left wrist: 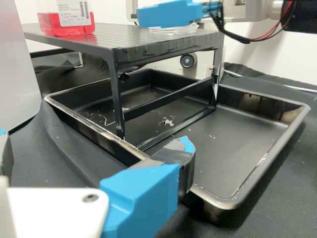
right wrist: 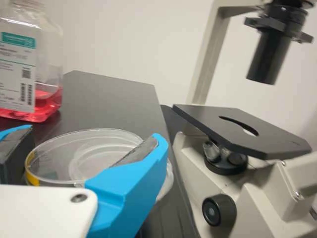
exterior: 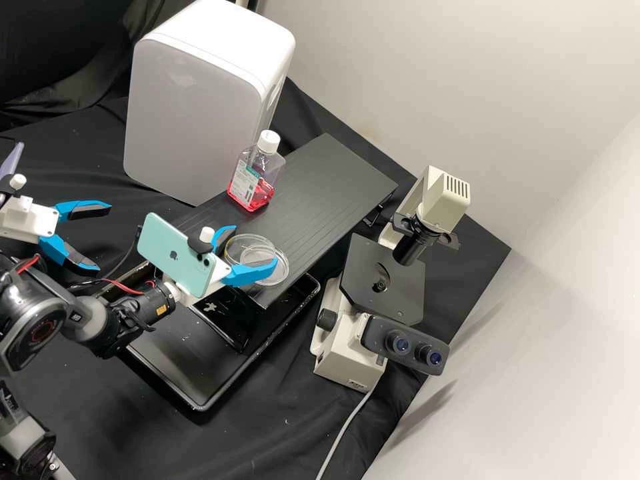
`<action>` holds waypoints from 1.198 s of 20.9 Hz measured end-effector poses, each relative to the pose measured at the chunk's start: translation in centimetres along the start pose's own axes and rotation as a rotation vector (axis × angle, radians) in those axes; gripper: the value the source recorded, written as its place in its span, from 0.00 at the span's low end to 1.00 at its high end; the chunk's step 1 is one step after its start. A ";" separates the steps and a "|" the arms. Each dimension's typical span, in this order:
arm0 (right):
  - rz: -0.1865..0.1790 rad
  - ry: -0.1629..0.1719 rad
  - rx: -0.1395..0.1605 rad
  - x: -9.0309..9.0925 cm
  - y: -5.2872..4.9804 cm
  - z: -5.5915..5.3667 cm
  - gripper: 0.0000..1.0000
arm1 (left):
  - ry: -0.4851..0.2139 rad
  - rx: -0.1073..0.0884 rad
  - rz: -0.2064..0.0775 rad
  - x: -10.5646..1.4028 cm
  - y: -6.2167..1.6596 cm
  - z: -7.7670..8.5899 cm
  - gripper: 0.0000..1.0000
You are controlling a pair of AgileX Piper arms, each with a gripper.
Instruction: Place the lid on the petri dish
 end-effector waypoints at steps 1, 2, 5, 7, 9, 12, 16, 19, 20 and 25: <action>0.003 -0.005 0.016 0.0 0.1 0.1 0.00 | 0.000 0.000 0.000 0.0 0.00 0.0 1.00; 0.004 -0.011 0.023 -0.1 0.2 0.3 0.00 | 0.000 0.000 0.000 0.0 0.00 0.0 1.00; 0.003 -0.007 0.053 -0.1 0.3 0.5 0.00 | 0.000 0.000 0.000 0.0 0.00 0.0 1.00; -0.001 -0.002 0.082 0.0 0.4 0.8 0.00 | 0.000 0.000 0.000 0.0 0.00 0.0 1.00; -0.018 -0.001 0.119 0.1 0.3 1.1 0.00 | 0.000 0.000 0.000 0.0 0.00 0.0 1.00; -0.035 0.003 0.178 0.2 0.2 1.7 0.00 | 0.006 -0.003 -0.003 0.0 -0.10 0.0 1.00; -0.032 0.009 0.250 0.3 0.5 2.0 0.00 | 0.022 -0.010 0.001 0.0 -0.08 -0.1 1.00; -0.027 0.007 0.263 0.3 0.6 2.1 0.00 | 0.019 -0.009 0.000 0.0 -0.10 0.0 1.00; -0.026 0.006 0.262 0.3 0.7 2.2 0.00 | 0.017 -0.009 0.000 0.0 -0.12 0.0 1.00; -0.023 0.003 0.267 0.3 0.7 2.3 0.00 | 0.026 -0.013 0.002 0.0 -0.09 -0.1 1.00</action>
